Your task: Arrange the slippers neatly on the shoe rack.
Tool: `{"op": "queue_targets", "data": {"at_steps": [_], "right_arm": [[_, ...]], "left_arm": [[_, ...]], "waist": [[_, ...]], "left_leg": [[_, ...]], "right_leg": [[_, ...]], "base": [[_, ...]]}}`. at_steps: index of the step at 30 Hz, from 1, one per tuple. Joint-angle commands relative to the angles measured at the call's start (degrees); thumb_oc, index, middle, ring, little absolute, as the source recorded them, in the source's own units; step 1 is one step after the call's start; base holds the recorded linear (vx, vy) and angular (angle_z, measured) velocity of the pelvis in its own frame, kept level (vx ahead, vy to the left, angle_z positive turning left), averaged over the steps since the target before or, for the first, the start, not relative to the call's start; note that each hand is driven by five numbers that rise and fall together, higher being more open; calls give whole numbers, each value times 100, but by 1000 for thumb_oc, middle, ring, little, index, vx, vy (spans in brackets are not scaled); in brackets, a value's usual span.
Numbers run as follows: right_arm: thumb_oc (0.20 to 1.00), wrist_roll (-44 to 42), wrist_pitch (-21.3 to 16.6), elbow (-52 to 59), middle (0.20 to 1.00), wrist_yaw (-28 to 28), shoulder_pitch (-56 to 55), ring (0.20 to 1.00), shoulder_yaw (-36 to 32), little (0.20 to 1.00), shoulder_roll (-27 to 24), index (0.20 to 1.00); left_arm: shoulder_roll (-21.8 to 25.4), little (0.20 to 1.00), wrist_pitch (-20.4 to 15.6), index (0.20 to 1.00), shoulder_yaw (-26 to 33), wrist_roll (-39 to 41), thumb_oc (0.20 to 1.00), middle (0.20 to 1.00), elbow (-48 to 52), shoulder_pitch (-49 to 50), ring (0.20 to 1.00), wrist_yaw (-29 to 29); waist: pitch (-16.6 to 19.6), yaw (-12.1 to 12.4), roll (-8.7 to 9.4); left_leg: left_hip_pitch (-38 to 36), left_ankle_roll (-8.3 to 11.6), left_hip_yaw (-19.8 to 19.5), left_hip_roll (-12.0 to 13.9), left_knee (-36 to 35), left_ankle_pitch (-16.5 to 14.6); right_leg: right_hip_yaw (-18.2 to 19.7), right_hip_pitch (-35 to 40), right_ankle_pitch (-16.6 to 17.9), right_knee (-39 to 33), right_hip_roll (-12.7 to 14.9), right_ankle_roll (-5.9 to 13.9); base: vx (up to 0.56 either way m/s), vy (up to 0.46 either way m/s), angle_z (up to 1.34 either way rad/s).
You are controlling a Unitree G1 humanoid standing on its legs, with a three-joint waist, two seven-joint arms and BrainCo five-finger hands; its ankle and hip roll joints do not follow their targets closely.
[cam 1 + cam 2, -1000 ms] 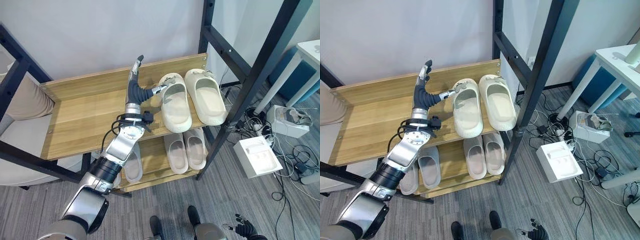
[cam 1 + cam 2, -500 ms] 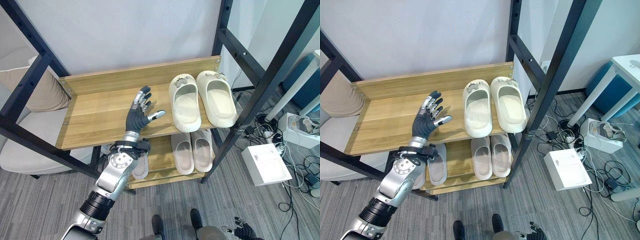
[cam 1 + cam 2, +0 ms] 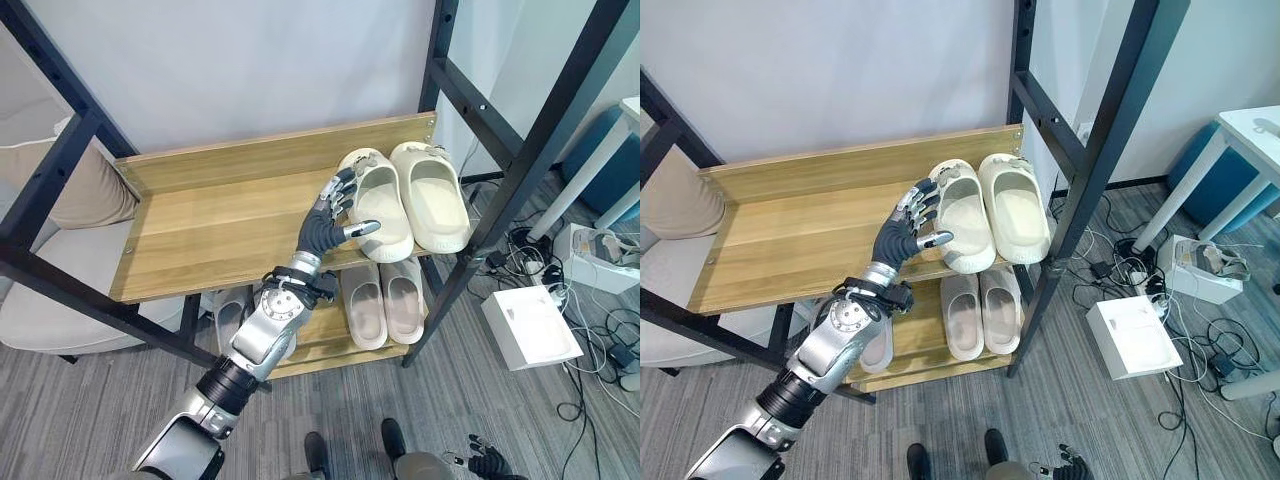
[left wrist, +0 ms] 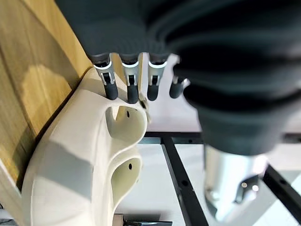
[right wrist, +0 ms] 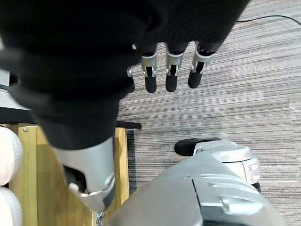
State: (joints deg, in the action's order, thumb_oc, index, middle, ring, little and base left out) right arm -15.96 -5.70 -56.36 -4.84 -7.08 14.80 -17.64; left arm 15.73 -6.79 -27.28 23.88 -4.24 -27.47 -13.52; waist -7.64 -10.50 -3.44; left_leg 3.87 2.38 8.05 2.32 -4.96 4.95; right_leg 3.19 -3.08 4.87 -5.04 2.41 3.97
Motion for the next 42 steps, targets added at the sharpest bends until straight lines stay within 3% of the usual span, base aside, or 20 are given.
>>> {"op": "queue_targets", "data": {"at_steps": [1, 7, 14, 15, 17, 23, 28, 30, 31, 33, 39, 42], "right_arm": [[1000, -203, -34, 28, 1000, -66, 20, 1000, -33, 1000, -41, 1000], [1000, -195, -44, -42, 1000, -87, 0, 1000, -63, 1000, -15, 1000], [1000, -190, -72, -207, 1000, -70, 62, 1000, -88, 1000, 78, 1000], [1000, -199, -107, -195, 1000, -35, 63, 1000, -104, 1000, 91, 1000], [1000, -169, -116, -209, 1000, -41, 49, 1000, -92, 1000, 98, 1000], [1000, -199, -120, -437, 1000, -16, 75, 1000, -123, 1000, 217, 1000], [1000, -229, -115, -591, 1000, 86, 180, 1000, -88, 1000, 284, 1000], [1000, -211, -107, -628, 1000, 171, 251, 1000, -54, 1000, 301, 1000], [1000, -210, -108, -630, 1000, 171, 252, 1000, -56, 1000, 304, 1000], [1000, -102, -137, -558, 1000, 334, 284, 1000, 62, 1000, 247, 1000], [1000, 70, -196, -388, 1000, 426, 320, 1000, 173, 1000, 71, 1000], [1000, 80, -232, -367, 1000, 443, 343, 1000, 188, 1000, 32, 1000]], "left_arm": [[-398, 1000, -43, 1000, -419, 210, 1000, 1000, -560, -931, 1000, 190], [-272, 1000, -73, 1000, -224, -35, 1000, 1000, -718, -911, 1000, 101], [174, 1000, -435, 1000, 707, 174, 1000, 1000, -681, -668, 1000, -408], [281, 1000, -712, 1000, 1115, 162, 1000, 1000, -298, -567, 1000, -498], [204, 1000, -902, 1000, 1355, 396, 1000, 1000, 131, -444, 1000, -550], [229, 1000, -1239, 1000, 1653, 604, 1000, 1000, 1620, -197, 1000, -232], [465, 1000, -1304, 1000, 1356, 1095, 1000, 1000, 2822, -139, 1000, 612], [695, 1000, -1223, 1000, 1009, 1523, 1000, 1000, 3385, -173, 1000, 1269], [698, 1000, -1224, 1000, 1008, 1531, 1000, 1000, 3383, -173, 1000, 1277], [838, 1000, -737, 1000, 171, 2494, 1000, 1000, 3683, -228, 1000, 2339], [1333, 1000, 206, 1000, -1245, 3010, 1000, 1000, 2986, 407, 1000, 3281], [1512, 1000, 338, 1000, -1572, 2868, 1000, 1000, 2515, 682, 1000, 3512]], "waist": [[5, -220, 144], [13, -209, 127], [88, -132, 159], [121, -92, 193], [138, -70, 215], [164, 38, 263], [170, 142, 297], [176, 198, 316], [175, 201, 319], [192, 213, 336], [142, 225, 310], [114, 235, 290]], "left_leg": [[-252, 344, -141, 343, -4, -202], [-260, 345, -131, 339, -4, -201], [-334, 373, -158, 344, -4, -212], [-343, 387, -160, 346, -4, -229], [-347, 392, -168, 345, -4, -248], [-342, 396, -217, 341, -4, -282], [-345, 384, -253, 319, -4, -319], [-347, 375, -278, 317, -4, -334], [-348, 375, -278, 316, -4, -334], [-359, 369, -289, 313, -4, -338], [-371, 326, -295, 295, -4, -327], [-383, 317, -289, 293, -4, -320]], "right_leg": [[-79, 92, -397, 4, 107, 277], [-63, 94, -401, 4, 107, 279], [-123, 197, -435, 4, 112, 264], [-133, 214, -446, 4, 112, 266], [-155, 229, -456, 4, 117, 264], [-217, 270, -498, 4, 126, 258], [-267, 304, -518, 4, 142, 265], [-290, 318, -528, 4, 145, 274], [-290, 319, -529, 4, 145, 274], [-296, 335, -530, 4, 141, 281], [-291, 338, -526, 4, 125, 288], [-290, 340, -521, 4, 128, 293]], "base": [[0, 0, 0], [-1, -1, -1], [6, -8, -3], [0, 0, 0], [0, 0, 0], [12, 1, 3], [15, 6, 9], [4, 1, 12], [3, 3, 9], [-3, 6, 5], [-2, 2, 1], [0, 0, 0]]}}
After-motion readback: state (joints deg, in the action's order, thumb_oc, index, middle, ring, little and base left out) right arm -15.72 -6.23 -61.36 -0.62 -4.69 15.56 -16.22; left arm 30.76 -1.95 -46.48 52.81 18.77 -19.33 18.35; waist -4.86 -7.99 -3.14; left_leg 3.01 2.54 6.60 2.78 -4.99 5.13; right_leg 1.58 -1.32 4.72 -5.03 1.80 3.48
